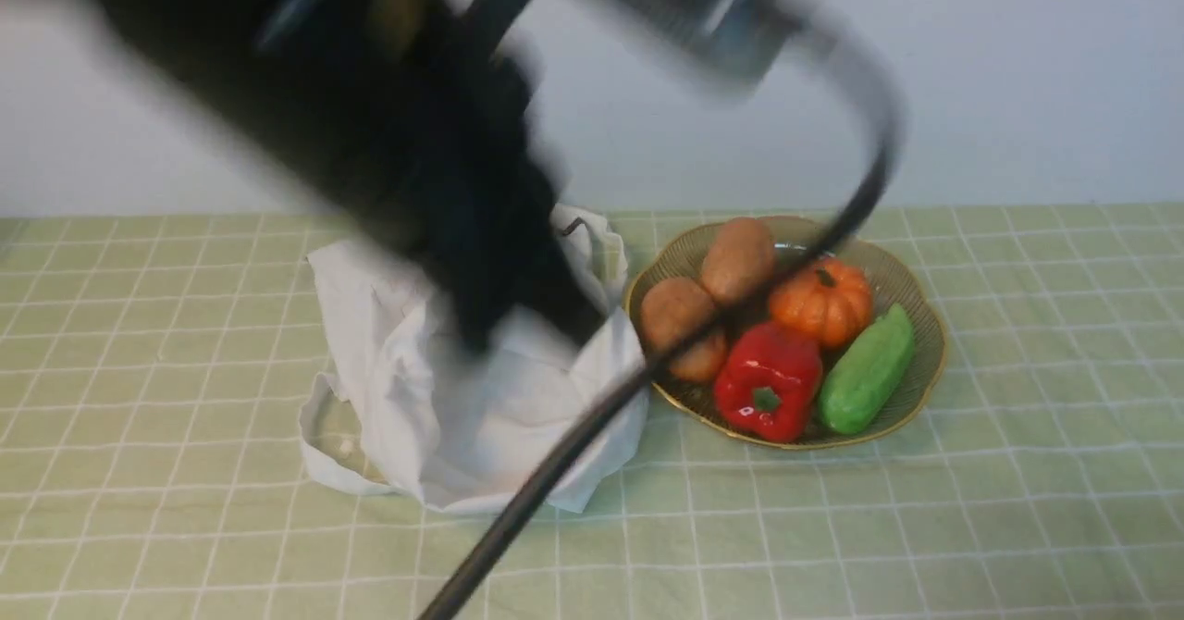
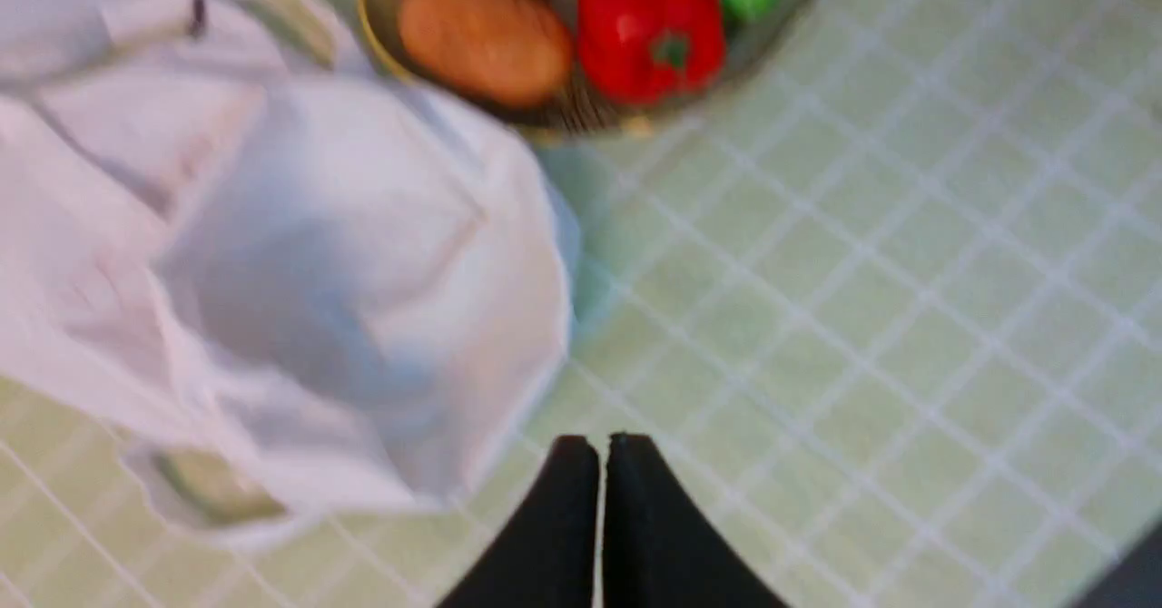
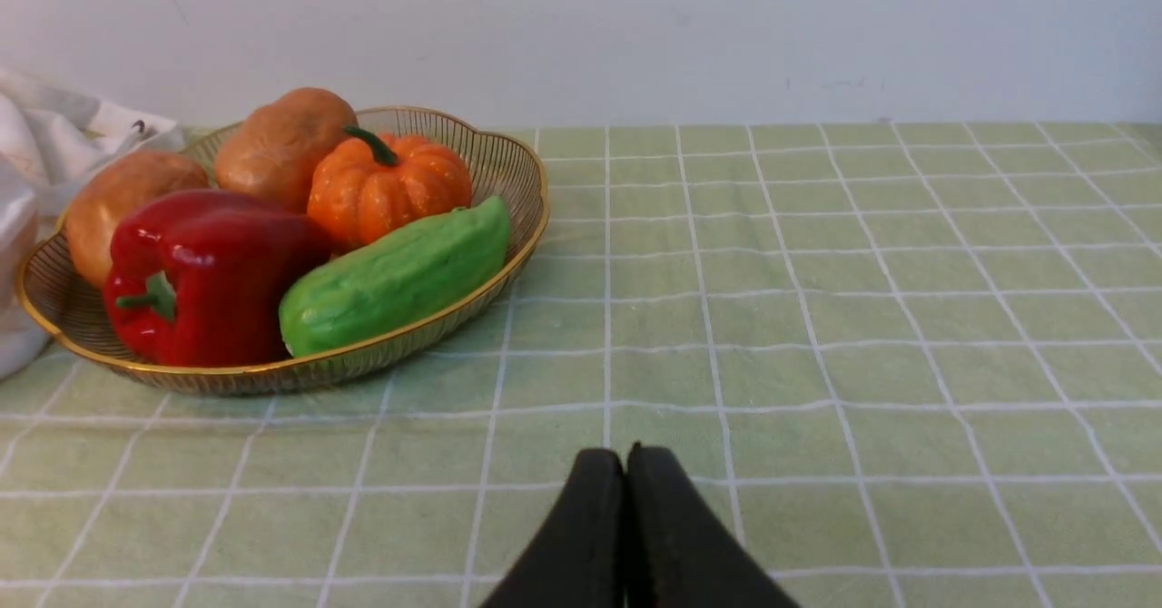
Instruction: Take vegetables from bag on green coffee tablecloth place on plate.
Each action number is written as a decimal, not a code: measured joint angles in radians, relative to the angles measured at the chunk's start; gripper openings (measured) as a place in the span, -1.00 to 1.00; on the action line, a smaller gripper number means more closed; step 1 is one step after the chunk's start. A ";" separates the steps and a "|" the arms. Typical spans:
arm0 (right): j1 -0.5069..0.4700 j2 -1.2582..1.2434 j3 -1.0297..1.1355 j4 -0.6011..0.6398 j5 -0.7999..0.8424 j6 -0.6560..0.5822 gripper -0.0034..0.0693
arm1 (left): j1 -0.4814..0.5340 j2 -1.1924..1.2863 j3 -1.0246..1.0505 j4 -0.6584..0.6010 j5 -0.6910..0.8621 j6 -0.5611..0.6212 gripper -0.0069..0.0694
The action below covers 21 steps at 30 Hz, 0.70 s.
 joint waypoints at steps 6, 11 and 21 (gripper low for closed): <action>0.000 0.000 0.000 0.000 0.000 0.000 -0.95 | 0.000 -0.398 0.580 -0.120 -0.387 -0.021 -0.83; 0.000 0.000 0.000 0.000 0.000 0.000 -0.95 | 0.000 -0.703 0.855 -0.128 -0.618 -0.030 -0.83; 0.000 0.000 0.000 0.001 0.000 0.000 -0.95 | 0.000 -1.303 1.084 -0.104 -0.636 -0.062 -0.83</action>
